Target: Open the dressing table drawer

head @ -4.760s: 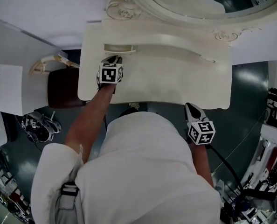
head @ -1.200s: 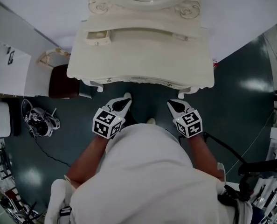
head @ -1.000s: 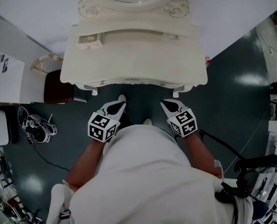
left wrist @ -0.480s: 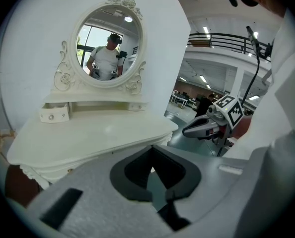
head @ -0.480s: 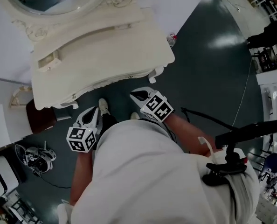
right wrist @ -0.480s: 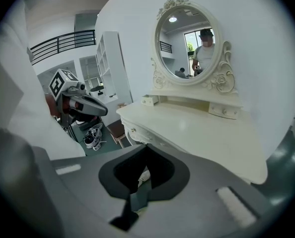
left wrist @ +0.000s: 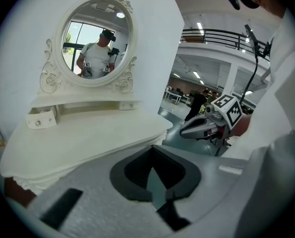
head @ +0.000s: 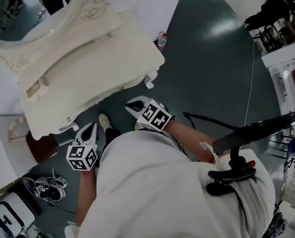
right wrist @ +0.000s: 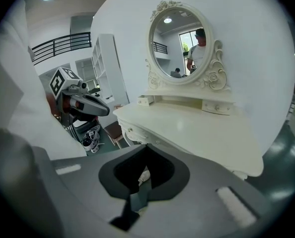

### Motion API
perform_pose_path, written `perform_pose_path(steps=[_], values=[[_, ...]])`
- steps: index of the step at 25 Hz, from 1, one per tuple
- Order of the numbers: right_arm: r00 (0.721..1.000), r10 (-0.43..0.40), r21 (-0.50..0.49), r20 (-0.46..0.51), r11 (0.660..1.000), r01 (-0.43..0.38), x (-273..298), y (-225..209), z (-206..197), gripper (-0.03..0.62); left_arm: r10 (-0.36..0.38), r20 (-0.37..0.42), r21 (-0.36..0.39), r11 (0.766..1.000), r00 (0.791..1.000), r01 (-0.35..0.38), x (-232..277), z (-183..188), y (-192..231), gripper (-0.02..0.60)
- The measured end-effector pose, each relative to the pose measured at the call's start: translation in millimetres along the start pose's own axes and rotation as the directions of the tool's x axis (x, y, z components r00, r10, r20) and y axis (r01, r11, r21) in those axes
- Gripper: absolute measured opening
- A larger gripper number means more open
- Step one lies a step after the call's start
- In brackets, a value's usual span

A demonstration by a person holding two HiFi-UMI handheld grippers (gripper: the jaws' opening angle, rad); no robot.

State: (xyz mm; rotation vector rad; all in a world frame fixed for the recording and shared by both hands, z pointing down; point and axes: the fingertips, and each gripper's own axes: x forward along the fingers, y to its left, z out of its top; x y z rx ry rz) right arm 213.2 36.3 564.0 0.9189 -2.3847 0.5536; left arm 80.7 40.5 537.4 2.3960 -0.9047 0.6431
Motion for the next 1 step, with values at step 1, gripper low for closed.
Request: perform_pose_path(steps=[1], values=[[1.000,-0.001,0.002,0.000,1.000,0.001,-2.9,-2.4,-1.9,0.000,-0.004,-0.001,0.004,1.000,1.000,0.004,2.8,1.8,-3.8,0.002]])
